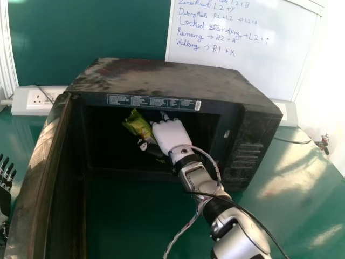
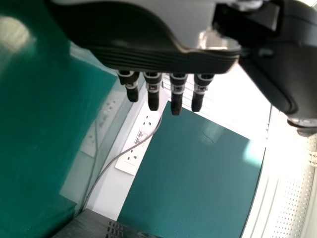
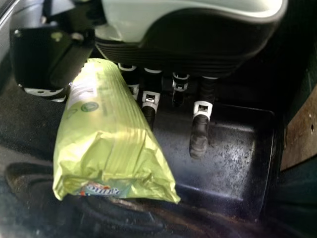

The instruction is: Put biscuit inside oven

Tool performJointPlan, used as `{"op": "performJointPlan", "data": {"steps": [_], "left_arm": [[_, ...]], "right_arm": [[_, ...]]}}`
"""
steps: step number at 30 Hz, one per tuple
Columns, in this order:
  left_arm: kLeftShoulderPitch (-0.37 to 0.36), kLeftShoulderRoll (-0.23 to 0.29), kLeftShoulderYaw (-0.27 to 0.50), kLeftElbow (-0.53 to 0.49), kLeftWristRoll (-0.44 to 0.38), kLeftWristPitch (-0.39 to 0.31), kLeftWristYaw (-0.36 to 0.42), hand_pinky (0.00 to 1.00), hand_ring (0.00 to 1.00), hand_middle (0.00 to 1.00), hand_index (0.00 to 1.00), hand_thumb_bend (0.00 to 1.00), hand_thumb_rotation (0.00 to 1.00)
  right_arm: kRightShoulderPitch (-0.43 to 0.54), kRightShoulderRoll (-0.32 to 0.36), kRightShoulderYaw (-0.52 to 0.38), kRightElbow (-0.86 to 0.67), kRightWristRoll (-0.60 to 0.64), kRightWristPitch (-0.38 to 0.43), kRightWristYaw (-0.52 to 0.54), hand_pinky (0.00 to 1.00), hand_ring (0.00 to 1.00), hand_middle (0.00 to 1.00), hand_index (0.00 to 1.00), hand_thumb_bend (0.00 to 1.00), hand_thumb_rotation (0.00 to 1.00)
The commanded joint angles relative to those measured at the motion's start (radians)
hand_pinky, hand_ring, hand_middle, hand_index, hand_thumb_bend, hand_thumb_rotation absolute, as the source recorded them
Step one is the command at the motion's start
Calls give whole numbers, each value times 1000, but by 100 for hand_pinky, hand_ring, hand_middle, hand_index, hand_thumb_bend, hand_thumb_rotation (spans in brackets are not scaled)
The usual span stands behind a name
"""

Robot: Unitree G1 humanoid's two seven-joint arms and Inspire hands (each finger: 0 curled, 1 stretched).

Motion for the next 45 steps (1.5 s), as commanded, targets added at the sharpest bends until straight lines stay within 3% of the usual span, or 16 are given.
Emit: {"op": "performJointPlan", "data": {"steps": [1, 22, 24, 25, 26, 27, 30, 33, 39, 45], "left_arm": [[32, -53, -9, 51, -7, 0, -7, 97, 90, 94, 97, 21, 0], [36, -53, -10, 47, -1, -5, -3, 99, 91, 93, 96, 28, 0], [35, -51, -10, 52, 0, -6, -5, 99, 91, 94, 96, 28, 0], [35, -50, -10, 53, 1, -6, -4, 98, 91, 94, 97, 28, 0], [34, -50, -10, 53, 2, -4, -2, 99, 91, 94, 97, 28, 0], [34, -49, -10, 53, 1, -3, -2, 99, 91, 94, 97, 28, 0], [33, -50, -9, 51, -4, 1, -4, 100, 92, 94, 97, 27, 0], [32, -50, -8, 51, -7, 1, -6, 99, 91, 94, 97, 25, 0], [33, -51, -11, 48, 0, -1, -1, 99, 92, 94, 97, 23, 0], [32, -49, -11, 54, 5, -4, 2, 99, 92, 93, 95, 24, 0]], "right_arm": [[-39, 15, -6, 10, 12, 10, -23, 27, 39, 46, 55, 51, 0], [-44, 22, -13, 21, 36, 7, -30, 24, 39, 45, 54, 51, 0], [-45, 21, -20, 19, 48, 4, -6, 28, 40, 47, 55, 51, 0], [-45, 21, -24, 17, 55, 3, 7, 32, 46, 47, 54, 52, 0], [-46, 22, -24, 16, 58, 6, 20, 36, 52, 56, 64, 70, 13], [-48, 22, -23, 14, 60, 11, 36, 39, 56, 61, 69, 78, 21], [-49, 27, -22, 8, 62, 27, 54, 47, 66, 71, 77, 91, 40], [-50, 31, -20, 1, 62, 38, 76, 54, 71, 77, 82, 94, 55], [-46, 33, -18, -27, 68, 58, 148, 64, 77, 83, 88, 98, 75], [-23, 26, -23, -75, 75, 88, 202, 68, 80, 84, 89, 98, 78]]}}
